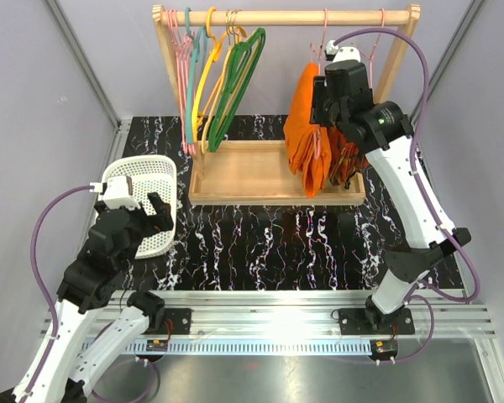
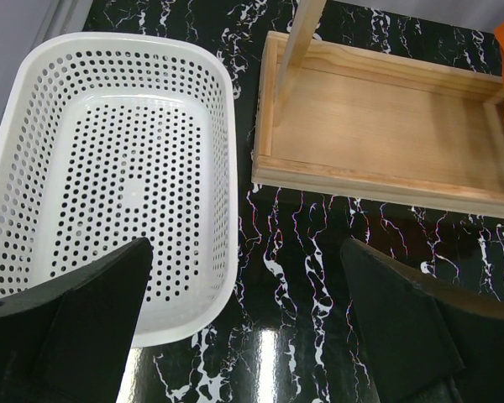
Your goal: Remove the trousers from the hanger
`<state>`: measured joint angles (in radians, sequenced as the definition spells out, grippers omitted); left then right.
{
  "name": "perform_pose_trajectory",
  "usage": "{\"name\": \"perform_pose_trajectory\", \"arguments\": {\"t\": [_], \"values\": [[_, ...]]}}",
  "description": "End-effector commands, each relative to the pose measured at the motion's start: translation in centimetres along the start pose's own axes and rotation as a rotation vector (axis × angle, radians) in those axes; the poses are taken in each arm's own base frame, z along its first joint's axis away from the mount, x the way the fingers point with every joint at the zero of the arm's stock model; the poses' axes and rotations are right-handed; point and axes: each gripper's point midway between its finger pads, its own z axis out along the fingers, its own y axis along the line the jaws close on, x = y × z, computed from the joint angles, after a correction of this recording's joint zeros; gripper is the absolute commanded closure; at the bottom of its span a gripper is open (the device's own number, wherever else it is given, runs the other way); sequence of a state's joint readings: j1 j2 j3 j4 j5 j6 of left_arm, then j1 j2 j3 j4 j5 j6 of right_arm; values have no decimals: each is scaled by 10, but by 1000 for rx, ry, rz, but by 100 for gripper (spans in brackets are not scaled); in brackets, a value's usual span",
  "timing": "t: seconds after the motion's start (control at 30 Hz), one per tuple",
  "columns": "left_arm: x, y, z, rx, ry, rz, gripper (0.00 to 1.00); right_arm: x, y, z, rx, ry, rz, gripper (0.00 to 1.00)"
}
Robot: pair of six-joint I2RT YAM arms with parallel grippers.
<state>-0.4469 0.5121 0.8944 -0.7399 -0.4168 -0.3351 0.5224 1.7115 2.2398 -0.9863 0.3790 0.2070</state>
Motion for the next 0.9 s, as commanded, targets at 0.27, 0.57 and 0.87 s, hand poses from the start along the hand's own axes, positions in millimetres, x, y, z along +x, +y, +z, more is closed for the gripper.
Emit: {"name": "perform_pose_trajectory", "arguments": {"t": [0.27, 0.57, 0.87], "values": [[-2, -14, -1, 74, 22, 29, 1, -2, -15, -9, 44, -62, -21, 100], [9, -54, 0, 269, 105, 17, 1, -34, -12, -30, -9, -186, -8, 100], [27, -109, -2, 503, 198, -57, 1, -88, -14, -68, -45, -353, 15, 100]]}}
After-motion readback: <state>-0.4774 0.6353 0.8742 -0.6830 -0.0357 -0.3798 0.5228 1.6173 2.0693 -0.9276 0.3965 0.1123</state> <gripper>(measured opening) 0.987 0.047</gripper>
